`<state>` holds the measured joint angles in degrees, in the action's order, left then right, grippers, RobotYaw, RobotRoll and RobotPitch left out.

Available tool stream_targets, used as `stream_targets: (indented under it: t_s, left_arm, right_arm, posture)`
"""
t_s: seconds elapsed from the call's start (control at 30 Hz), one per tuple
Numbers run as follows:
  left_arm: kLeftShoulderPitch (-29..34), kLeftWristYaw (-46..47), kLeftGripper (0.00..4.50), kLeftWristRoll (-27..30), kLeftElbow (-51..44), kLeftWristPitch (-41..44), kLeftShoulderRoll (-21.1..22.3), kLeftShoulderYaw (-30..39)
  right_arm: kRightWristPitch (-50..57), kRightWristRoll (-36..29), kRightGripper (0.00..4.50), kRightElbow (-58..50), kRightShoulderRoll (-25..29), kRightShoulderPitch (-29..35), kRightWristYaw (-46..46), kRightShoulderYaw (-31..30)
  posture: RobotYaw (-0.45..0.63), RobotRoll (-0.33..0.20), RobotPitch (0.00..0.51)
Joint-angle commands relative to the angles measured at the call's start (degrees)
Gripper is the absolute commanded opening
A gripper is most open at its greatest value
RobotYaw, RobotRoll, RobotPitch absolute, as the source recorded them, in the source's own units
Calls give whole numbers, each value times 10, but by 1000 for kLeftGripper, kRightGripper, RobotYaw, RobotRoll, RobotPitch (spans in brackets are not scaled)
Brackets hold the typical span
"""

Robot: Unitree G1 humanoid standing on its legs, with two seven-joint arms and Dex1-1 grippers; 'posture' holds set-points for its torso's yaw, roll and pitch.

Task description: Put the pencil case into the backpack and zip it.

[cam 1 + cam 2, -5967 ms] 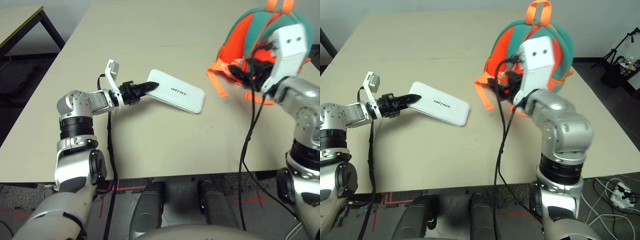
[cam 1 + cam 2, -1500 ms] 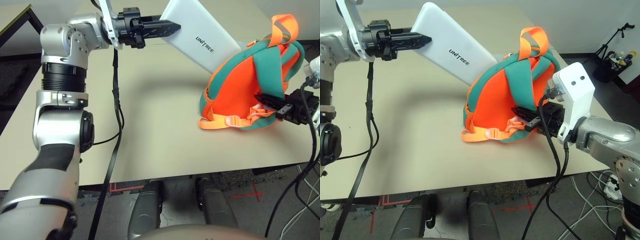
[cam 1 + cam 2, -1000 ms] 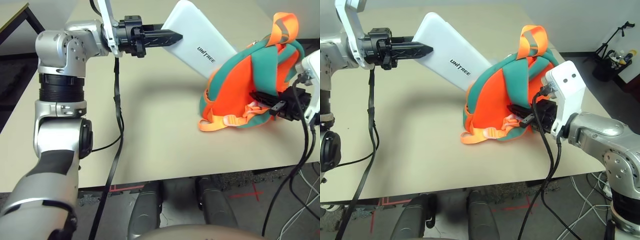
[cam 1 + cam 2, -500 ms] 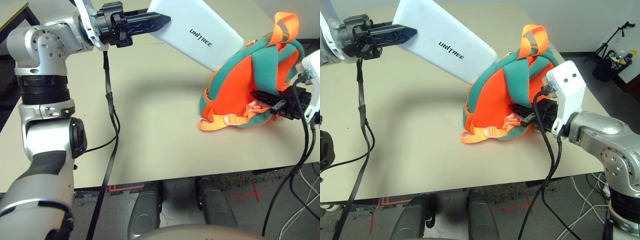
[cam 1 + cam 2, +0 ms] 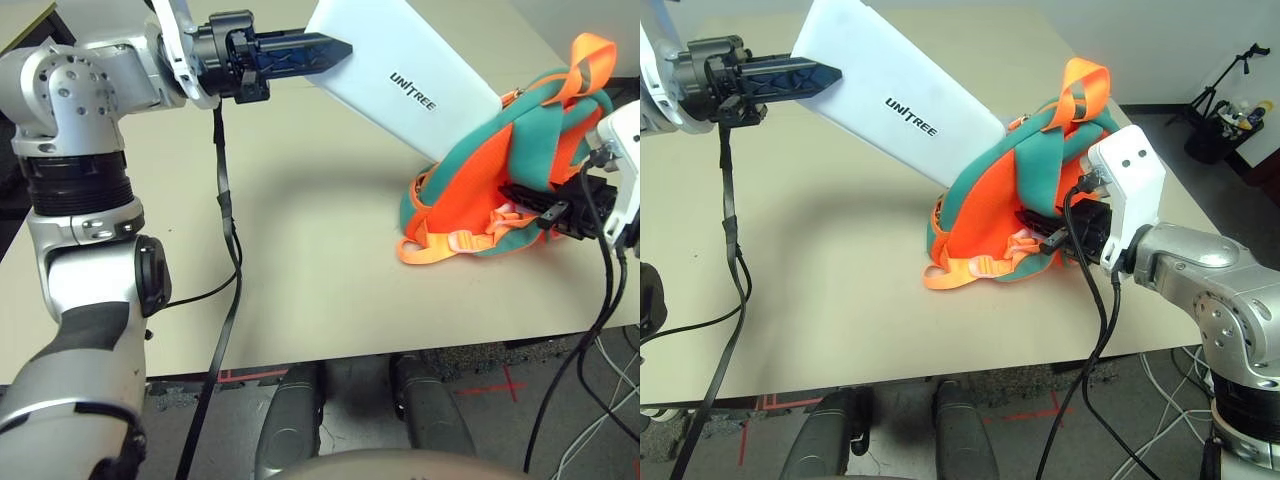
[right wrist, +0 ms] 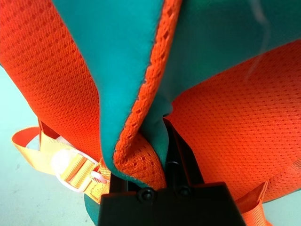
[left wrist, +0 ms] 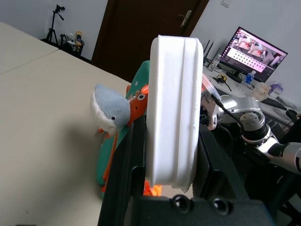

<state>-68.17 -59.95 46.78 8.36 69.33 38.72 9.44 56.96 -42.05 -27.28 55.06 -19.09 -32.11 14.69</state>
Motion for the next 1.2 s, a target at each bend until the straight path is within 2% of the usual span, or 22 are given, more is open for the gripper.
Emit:
stream_targets:
  t_s: [0.03, 0.4, 0.6, 0.87, 0.97, 1.2]
  left_arm:
    - [7, -13, 1327, 23, -23, 18, 8, -5]
    - [41, -15, 1327, 35, -53, 24, 20, -10]
    - [94, 35, 1327, 6, -93, -35, -41, -32]
    - [110, 81, 1326, -35, -108, -116, -112, -58]
    - [97, 87, 1326, -13, -106, -100, -125, -43]
    - [54, 130, 1326, 104, -77, 16, -158, 48]
  right_arm:
    - [-1, 12, 200, 2, -3, 6, -3, -6]
    - [-2, 20, 200, 10, 5, -3, -15, -7]
    - [0, 25, 200, 13, -5, -18, -15, -17]
    - [6, 28, 200, 10, -15, -28, -11, -23]
    - [9, 27, 200, 7, -19, -30, -9, -24]
    - [9, 29, 200, 4, -26, -25, -6, -23]
  posture:
    - [38, 0, 189]
    - [42, 0, 185]
    - [44, 0, 191]
    - [39, 0, 194]
    - [34, 0, 196]
    - [31, 0, 198]
